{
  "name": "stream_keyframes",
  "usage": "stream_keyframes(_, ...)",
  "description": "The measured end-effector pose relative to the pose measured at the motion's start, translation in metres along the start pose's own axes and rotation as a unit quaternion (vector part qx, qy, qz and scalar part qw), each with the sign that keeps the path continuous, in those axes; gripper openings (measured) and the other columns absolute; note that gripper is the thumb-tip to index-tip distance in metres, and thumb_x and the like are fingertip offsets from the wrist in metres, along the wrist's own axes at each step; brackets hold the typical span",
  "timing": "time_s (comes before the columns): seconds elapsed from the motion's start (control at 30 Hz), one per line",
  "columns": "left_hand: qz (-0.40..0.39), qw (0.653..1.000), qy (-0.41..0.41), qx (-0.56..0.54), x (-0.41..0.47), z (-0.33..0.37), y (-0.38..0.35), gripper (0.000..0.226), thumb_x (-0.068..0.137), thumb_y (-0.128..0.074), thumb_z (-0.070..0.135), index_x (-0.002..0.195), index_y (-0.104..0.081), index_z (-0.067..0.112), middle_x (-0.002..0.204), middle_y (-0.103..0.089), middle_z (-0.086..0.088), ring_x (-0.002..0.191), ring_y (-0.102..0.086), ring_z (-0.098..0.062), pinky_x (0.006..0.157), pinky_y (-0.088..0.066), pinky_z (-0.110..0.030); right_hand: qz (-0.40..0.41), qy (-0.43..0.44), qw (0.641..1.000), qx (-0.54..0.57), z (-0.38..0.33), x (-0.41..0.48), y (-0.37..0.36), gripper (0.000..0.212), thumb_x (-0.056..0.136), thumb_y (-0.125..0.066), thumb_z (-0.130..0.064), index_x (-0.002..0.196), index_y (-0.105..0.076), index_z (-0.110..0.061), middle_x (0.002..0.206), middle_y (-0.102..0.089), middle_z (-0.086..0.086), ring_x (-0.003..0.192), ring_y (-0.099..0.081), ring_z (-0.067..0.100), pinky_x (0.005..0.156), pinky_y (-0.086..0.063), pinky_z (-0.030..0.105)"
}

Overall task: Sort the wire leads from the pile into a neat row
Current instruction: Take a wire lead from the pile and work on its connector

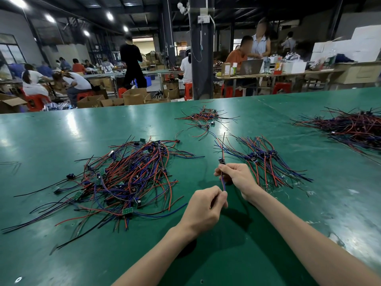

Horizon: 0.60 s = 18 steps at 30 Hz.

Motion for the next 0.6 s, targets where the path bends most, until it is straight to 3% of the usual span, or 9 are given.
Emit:
stream_keyframes(0.13, -0.031, 0.999, 0.031, -0.031, 0.001, -0.005, 0.001, 0.041, 0.09, -0.047, 0.034, 0.053, -0.054, 0.017, 0.044, -0.045, 0.006, 0.043, -0.036, -0.007, 0.05, -0.029, -0.025, -0.009, -0.001, 1.0, 0.024, -0.001, -0.002, -0.003, 0.024, 0.093, -0.058, -0.014, 0.076, -0.071, -0.004, 0.072, -0.073, 0.005, 0.061, -0.057, 0.013, 0.062, -0.044, 0.024)
stream_keyframes(0.23, -0.05, 0.995, 0.069, -0.053, 0.004, -0.012, 0.006, 0.058, 0.086, -0.043, 0.057, 0.057, -0.063, 0.011, 0.054, -0.06, -0.006, 0.051, -0.053, -0.023, 0.056, -0.042, -0.034, -0.038, -0.027, 0.996, 0.071, -0.001, -0.003, -0.01, 0.024, 0.093, -0.057, -0.017, 0.077, -0.071, -0.006, 0.077, -0.074, 0.006, 0.063, -0.062, 0.01, 0.07, -0.044, 0.027)
stream_keyframes(0.33, -0.044, 0.989, 0.105, -0.098, 0.007, -0.018, 0.015, 0.071, 0.081, -0.037, 0.068, 0.063, -0.071, 0.008, 0.06, -0.067, -0.008, 0.059, -0.061, -0.017, 0.067, -0.049, -0.032, -0.096, -0.075, 0.983, 0.137, 0.001, -0.005, -0.023, 0.025, 0.094, -0.055, -0.019, 0.078, -0.071, -0.009, 0.083, -0.074, 0.007, 0.072, -0.067, 0.012, 0.081, -0.044, 0.031)
stream_keyframes(0.4, -0.04, 0.983, 0.111, -0.139, 0.009, -0.019, 0.018, 0.067, 0.079, -0.042, 0.063, 0.068, -0.07, 0.004, 0.06, -0.065, -0.009, 0.059, -0.059, -0.013, 0.065, -0.048, -0.028, -0.115, -0.091, 0.977, 0.155, 0.002, -0.008, -0.028, 0.025, 0.093, -0.055, -0.021, 0.078, -0.072, -0.01, 0.086, -0.074, 0.007, 0.078, -0.068, 0.013, 0.084, -0.044, 0.031)
stream_keyframes(0.53, -0.027, 0.96, 0.118, -0.253, 0.012, -0.02, 0.02, 0.02, 0.075, -0.052, 0.022, 0.083, -0.056, 0.004, 0.067, -0.056, 0.0, 0.06, -0.049, -0.011, 0.062, -0.043, -0.024, -0.108, -0.089, 0.975, 0.17, -0.002, -0.009, -0.028, 0.026, 0.093, -0.056, -0.02, 0.077, -0.073, -0.011, 0.087, -0.074, 0.008, 0.076, -0.066, 0.014, 0.082, -0.044, 0.032)
stream_keyframes(0.6, -0.016, 0.945, 0.137, -0.296, 0.013, -0.024, 0.021, 0.017, 0.074, -0.049, 0.019, 0.084, -0.052, 0.005, 0.068, -0.055, 0.001, 0.06, -0.048, -0.012, 0.06, -0.044, -0.024, -0.103, -0.085, 0.975, 0.177, -0.005, -0.009, -0.026, 0.025, 0.093, -0.056, -0.02, 0.077, -0.073, -0.011, 0.085, -0.075, 0.007, 0.073, -0.066, 0.012, 0.078, -0.044, 0.03)
Point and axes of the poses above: each hand's wrist, its own x-axis towards the middle knuckle, its own y-axis out of the back of the hand, z = x × y, the point moved 9 cm from there along x, towards the middle knuckle
